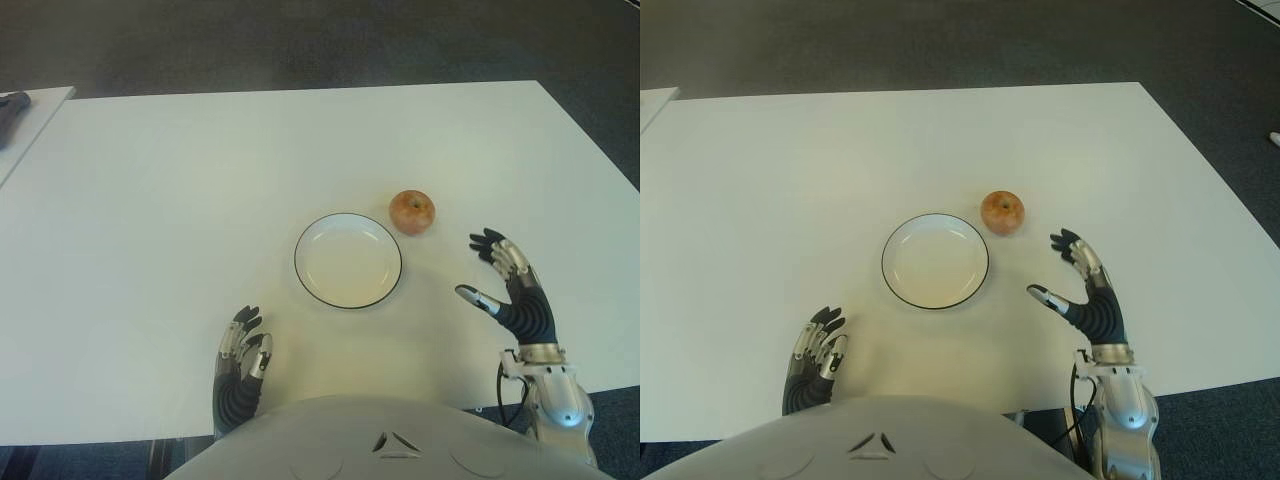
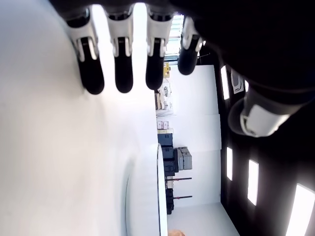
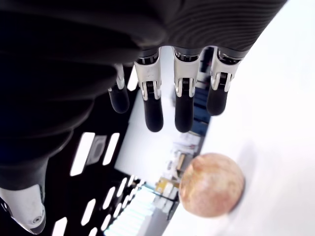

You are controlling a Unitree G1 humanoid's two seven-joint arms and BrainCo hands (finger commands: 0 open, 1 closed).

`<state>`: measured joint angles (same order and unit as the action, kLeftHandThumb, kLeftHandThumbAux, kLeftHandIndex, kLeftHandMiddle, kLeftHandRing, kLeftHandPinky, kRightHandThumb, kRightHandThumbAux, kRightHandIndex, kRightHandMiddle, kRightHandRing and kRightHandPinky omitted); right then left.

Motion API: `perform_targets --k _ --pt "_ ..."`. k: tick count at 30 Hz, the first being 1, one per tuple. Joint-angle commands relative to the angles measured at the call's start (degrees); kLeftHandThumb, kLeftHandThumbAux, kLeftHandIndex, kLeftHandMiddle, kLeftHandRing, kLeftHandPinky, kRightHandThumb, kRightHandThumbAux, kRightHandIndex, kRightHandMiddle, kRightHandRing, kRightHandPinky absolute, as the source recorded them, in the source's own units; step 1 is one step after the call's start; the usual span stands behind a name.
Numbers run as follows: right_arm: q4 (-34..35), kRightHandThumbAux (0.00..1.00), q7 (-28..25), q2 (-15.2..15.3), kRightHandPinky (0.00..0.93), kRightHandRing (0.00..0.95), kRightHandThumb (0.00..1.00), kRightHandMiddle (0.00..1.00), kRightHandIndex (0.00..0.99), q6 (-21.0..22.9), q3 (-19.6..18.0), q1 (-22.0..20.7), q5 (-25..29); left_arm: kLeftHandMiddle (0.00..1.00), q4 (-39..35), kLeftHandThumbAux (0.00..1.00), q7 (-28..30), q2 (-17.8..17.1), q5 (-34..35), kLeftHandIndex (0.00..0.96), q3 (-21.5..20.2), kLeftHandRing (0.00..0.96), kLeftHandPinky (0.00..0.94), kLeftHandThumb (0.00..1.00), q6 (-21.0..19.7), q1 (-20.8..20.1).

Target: Put the apples into the plate.

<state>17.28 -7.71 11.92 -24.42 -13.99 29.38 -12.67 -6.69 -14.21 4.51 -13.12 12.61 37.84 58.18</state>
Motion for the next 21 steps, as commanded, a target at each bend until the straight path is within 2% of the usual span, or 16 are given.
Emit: perform_targets --k 1,5,12,15,21 --pt "-5.0 0.568 4.6 4.4 0.114 0.134 0.495 0.161 0.101 -4.4 -0.1 -4.2 -9.7 0.188 0.5 0.479 -0.9 1.0 -0.7 0.153 0.8 0.21 0.254 0.148 -0.2 -0.4" --pt "-9.4 0.542 8.5 8.0 0.105 0.111 0.471 0.137 0.098 -5.6 1.0 -9.5 -16.2 0.188 0.5 0.481 -0.8 1.1 -0.3 0.147 0.9 0.211 0.254 0.15 -0.5 -0.6" --pt "-14.5 0.522 12.8 12.8 0.087 0.092 0.394 0.116 0.1 -6.0 2.7 -15.5 -21.7 0.2 1.1 0.476 -1.6 1.1 -0.8 0.146 1.1 0.221 0.258 0.151 0.3 -1.1" --pt "-16.2 0.519 12.8 14.5 0.08 0.081 0.372 0.1 0.098 -3.7 4.2 -19.5 -23.9 0.198 1.1 0.473 -1.9 1.0 -1.3 0.151 1.3 0.217 0.256 0.144 0.2 -1.3" --pt "-22.0 0.507 14.5 16.0 0.079 0.07 0.359 0.085 0.095 0.3 8.7 -28.1 -28.8 0.192 1.3 0.475 -2.1 0.8 -1.3 0.157 1.6 0.209 0.251 0.137 0.2 -1.5"
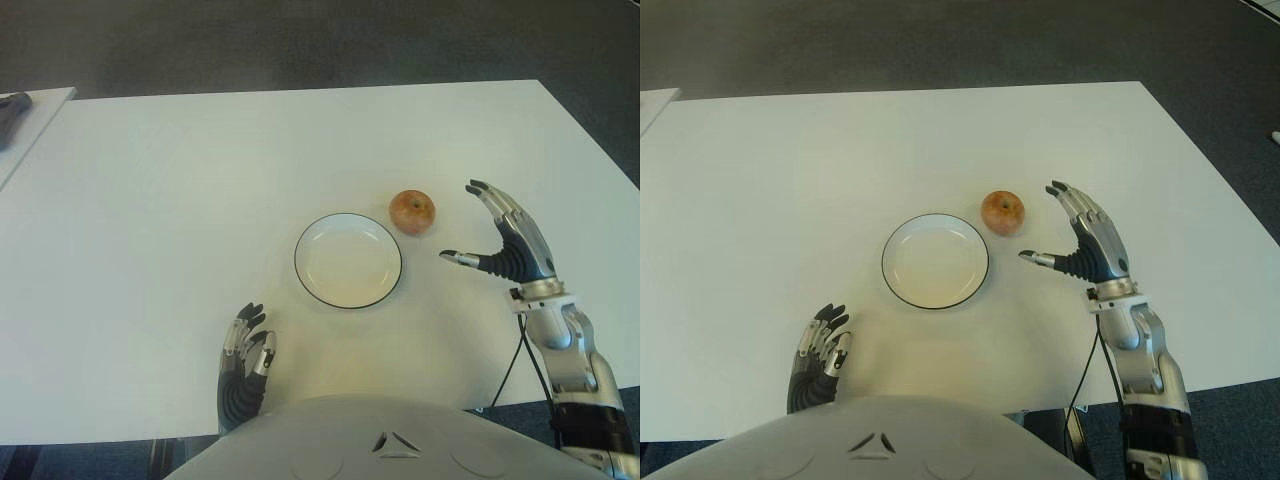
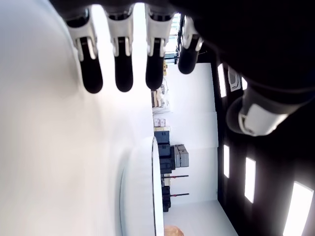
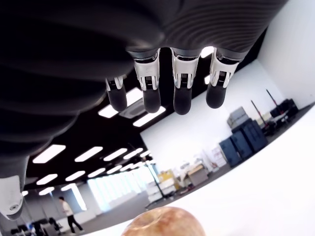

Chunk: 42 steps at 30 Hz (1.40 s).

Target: Put the apples into the plate.

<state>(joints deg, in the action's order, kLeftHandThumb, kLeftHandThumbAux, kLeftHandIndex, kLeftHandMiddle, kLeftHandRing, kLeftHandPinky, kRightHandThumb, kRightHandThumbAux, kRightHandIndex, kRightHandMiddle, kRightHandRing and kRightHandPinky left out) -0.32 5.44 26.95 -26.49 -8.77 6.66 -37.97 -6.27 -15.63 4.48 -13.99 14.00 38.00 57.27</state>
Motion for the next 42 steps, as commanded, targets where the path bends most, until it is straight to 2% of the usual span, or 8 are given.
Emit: perform_targets --k 1,8,16,24,42 --pt "-5.4 0.5 1.8 1.2 0.082 0.069 0.36 0.083 0.095 2.7 4.1 -6.3 -4.1 0.19 0.8 0.475 -0.8 0.8 -0.4 0.157 0.3 0.206 0.25 0.136 0.1 -0.6" --pt "-9.8 0.459 3.6 2.1 0.092 0.066 0.411 0.081 0.092 5.3 8.8 -12.2 -7.1 0.184 0.8 0.475 -1.0 0.8 -0.3 0.144 0.6 0.206 0.255 0.139 0.4 -0.7" --pt "-16.4 0.45 3.7 2.1 0.093 0.062 0.458 0.085 0.091 7.4 13.4 -19.1 -7.2 0.186 0.9 0.477 -1.3 0.8 -0.7 0.139 0.8 0.207 0.251 0.142 0.7 -0.6" --pt "-25.6 0.474 5.5 2.6 0.085 0.056 0.479 0.082 0.083 7.0 17.6 -24.8 -7.2 0.185 1.0 0.481 -1.5 0.7 -0.8 0.139 0.9 0.206 0.248 0.152 0.9 -0.5" --pt "-36.1 0.502 9.8 2.1 0.09 0.065 0.494 0.097 0.063 7.0 24.6 -30.4 -7.0 0.188 0.8 0.481 -1.4 0.8 0.0 0.149 1.1 0.209 0.253 0.162 0.6 -0.5"
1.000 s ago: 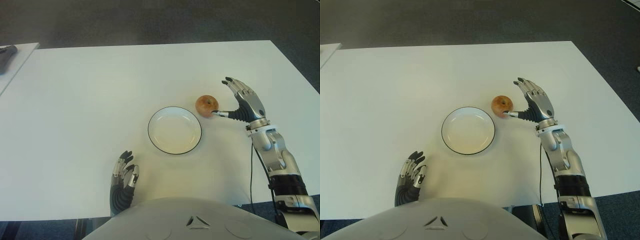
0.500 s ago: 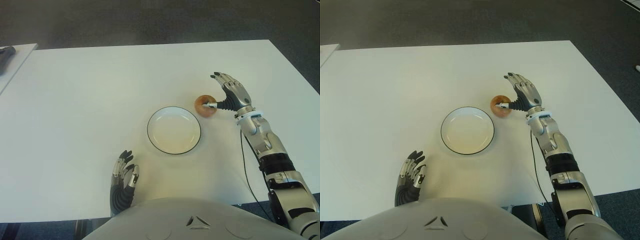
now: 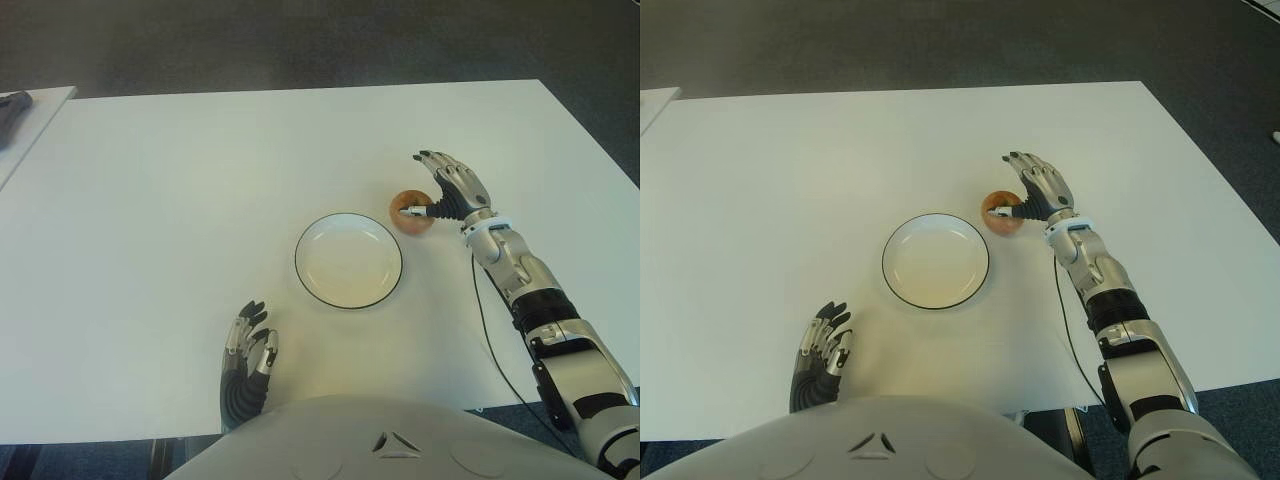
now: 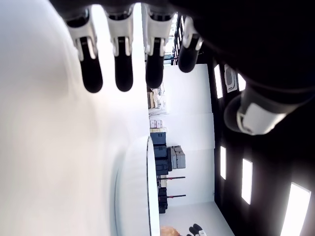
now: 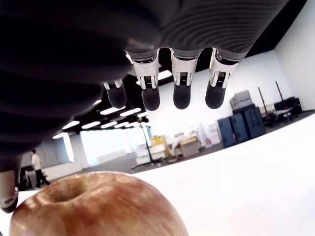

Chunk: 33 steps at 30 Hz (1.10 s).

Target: Put the apples into the plate.

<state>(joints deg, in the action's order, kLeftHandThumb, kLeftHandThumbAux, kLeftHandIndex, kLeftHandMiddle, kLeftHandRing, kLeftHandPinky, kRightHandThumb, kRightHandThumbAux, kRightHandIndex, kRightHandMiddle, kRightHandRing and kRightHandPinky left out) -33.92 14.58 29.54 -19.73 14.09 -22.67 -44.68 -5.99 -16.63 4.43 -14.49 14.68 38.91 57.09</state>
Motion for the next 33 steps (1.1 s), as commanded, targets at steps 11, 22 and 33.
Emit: perform_targets --k 11,22,33 --pt "-7.7 0.52 2.6 -1.4 0.084 0.072 0.502 0.106 0.069 -0.4 4.2 -2.6 1.4 0.182 0.4 0.487 0.0 0.6 1.1 0.145 0.6 0.207 0.246 0.168 -0.4 -0.1" --pt "-9.0 0.523 3.9 -1.4 0.091 0.08 0.514 0.114 0.067 -0.6 5.9 -1.7 2.0 0.183 0.4 0.482 -0.3 0.7 1.0 0.145 0.6 0.211 0.256 0.169 -0.1 0.0" --pt "-8.2 0.541 4.0 -1.0 0.09 0.081 0.512 0.112 0.053 -0.1 7.6 0.9 1.5 0.181 0.3 0.488 0.0 0.5 1.0 0.143 0.7 0.211 0.253 0.175 -0.4 0.1"
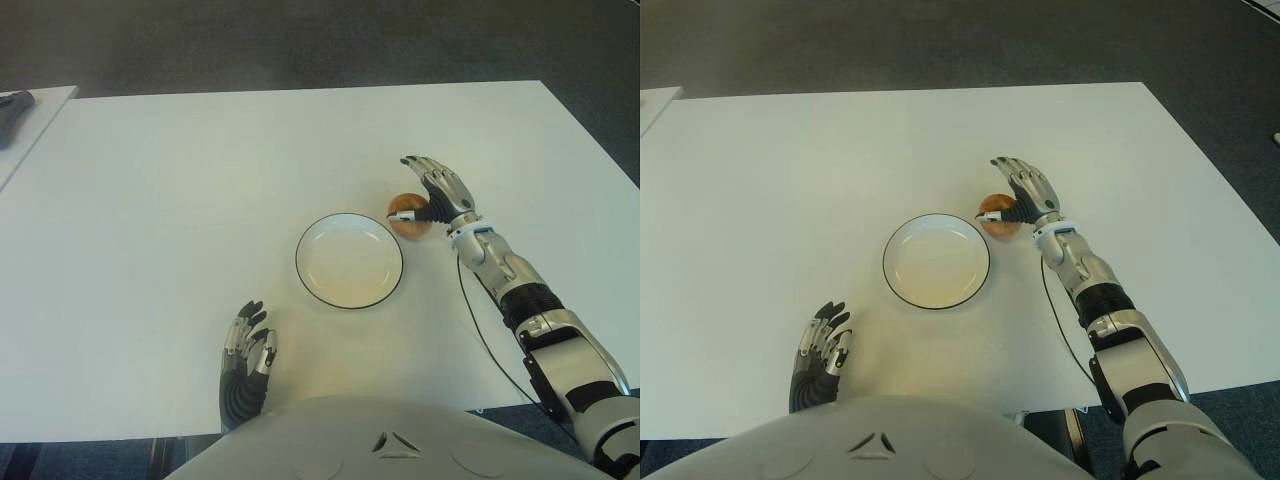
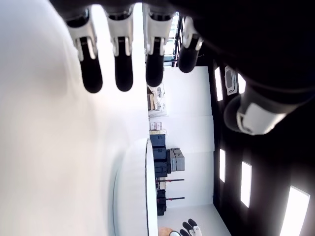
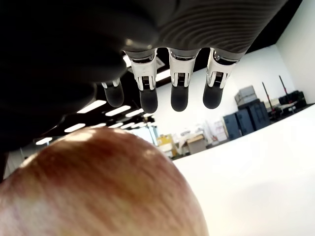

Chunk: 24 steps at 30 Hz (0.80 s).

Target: Put the apples into the plate.

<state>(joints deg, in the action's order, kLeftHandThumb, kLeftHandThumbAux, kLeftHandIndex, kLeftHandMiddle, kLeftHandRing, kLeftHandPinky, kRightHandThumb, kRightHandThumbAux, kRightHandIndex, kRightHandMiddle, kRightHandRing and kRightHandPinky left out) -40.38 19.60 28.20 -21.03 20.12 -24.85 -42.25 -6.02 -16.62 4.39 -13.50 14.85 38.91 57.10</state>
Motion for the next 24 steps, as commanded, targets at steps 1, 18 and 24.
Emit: perform_targets --k 1,18,24 --pt "-1.7 0.543 -0.9 0.4 0.091 0.083 0.508 0.115 0.054 1.2 1.7 3.3 -0.9 0.181 0.3 0.489 0.0 0.5 0.0 0.142 0.6 0.211 0.253 0.175 -0.5 0.0" --pt "-4.0 0.534 0.1 0.8 0.086 0.081 0.502 0.119 0.049 0.8 3.9 3.9 -0.9 0.187 0.5 0.48 -0.4 1.1 0.0 0.15 0.9 0.211 0.251 0.176 -0.2 -0.1" --pt "-4.5 0.528 -0.7 1.6 0.093 0.081 0.495 0.118 0.05 -0.2 4.3 4.8 -0.4 0.199 0.3 0.479 -0.3 1.2 0.4 0.156 1.0 0.224 0.265 0.178 -0.5 -0.2"
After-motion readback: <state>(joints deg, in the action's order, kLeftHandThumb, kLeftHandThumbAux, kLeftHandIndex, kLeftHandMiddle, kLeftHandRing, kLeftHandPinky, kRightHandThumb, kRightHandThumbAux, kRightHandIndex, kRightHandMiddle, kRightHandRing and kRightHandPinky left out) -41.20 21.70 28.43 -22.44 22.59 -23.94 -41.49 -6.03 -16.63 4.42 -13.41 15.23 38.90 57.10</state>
